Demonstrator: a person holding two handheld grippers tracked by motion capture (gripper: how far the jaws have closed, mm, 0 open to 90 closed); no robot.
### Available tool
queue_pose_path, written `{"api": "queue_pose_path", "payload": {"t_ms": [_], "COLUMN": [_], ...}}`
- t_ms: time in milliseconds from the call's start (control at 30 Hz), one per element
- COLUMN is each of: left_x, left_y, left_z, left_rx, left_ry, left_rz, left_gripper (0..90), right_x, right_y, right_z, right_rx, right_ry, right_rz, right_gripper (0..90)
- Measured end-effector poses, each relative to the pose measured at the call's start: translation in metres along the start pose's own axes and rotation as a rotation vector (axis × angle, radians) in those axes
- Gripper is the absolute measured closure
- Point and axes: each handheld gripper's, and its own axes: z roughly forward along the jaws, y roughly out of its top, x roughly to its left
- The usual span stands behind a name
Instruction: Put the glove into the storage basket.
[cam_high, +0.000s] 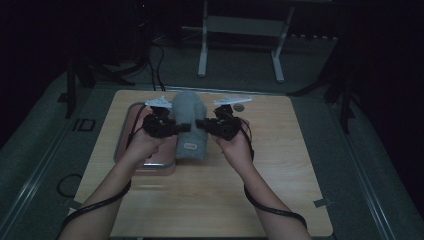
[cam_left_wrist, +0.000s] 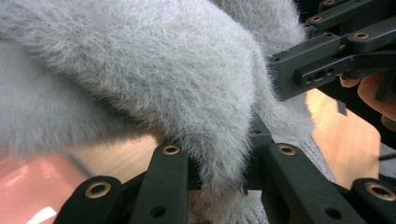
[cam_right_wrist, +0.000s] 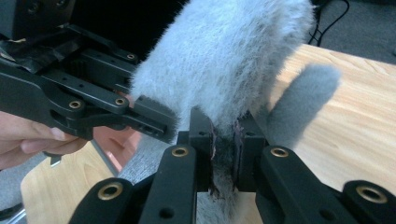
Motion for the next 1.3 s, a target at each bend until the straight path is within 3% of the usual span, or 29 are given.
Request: {"api": "queue_pose_path", "payload": {"t_ms": [67, 233, 833, 1067, 1300], "left_x": [0.006, 0.014, 0.038, 0.06, 0.084], "left_y": [-0.003, -0.007, -0.014, -0.033, -0.059], "left_z": [-0.007, -0.021, -0.064, -0.058, -0.036], "left_rx": [-0.015, -0.013, -0.022, 0.01, 0.115], "left_ry": [-0.011, 0.02, 0.078, 0.09, 0.125], "left_rz": [-0.031, -0.03, -0.068, -0.127, -0.198], "left_gripper": [77.1, 77.2, 77.2, 77.2, 77.2], "right_x": [0.003, 0.014, 0.037, 0.035, 0.026], "right_y": [0.005, 0.012, 0.033, 0.026, 0.004], "right_z": [0.008, 0.022, 0.063, 0.094, 0.137], "right_rx": [0.006, 0.018, 0.025, 0.061, 0.154], "right_ry": [0.009, 0.013, 0.056, 0.059, 0.038], "right_rz": [-0.001, -0.032, -0.05, -0.023, 0.021], "right_gripper": [81.1, 81.2, 81.2, 81.1, 81.0]}}
